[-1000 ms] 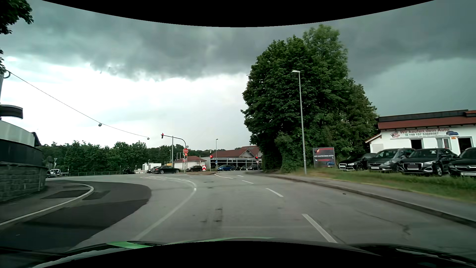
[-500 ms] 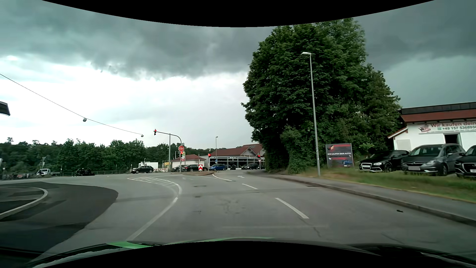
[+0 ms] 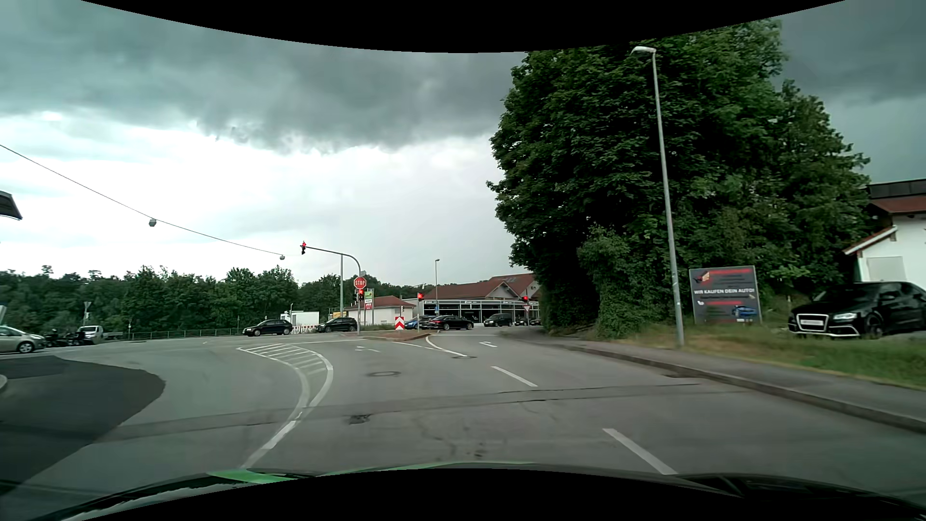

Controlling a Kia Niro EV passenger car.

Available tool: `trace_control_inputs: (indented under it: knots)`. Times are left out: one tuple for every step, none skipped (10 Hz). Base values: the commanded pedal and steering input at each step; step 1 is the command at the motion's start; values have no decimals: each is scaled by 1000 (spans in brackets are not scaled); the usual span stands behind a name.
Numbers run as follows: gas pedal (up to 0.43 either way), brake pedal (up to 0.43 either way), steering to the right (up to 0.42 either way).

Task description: Follow the waypoints while adhering to traffic rules and regulations

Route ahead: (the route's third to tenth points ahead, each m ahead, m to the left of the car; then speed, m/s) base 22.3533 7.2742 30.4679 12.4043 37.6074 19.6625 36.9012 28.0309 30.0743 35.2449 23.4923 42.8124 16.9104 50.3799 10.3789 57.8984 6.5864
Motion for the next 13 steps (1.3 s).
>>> trace_control_inputs:
  knots:
    - [0,0,-87]
    - [0,0,-93]
    - [0,0,-96]
    - [0,0,-99]
    - [0,0,-99]
    - [0,0,-101]
    - [0,0,-102]
    - [0,0,-101]
    - [0,0,-101]
    - [0,0,-101]
    - [0,0,-102]
    - [0,0,-101]
    - [0,0,-101]
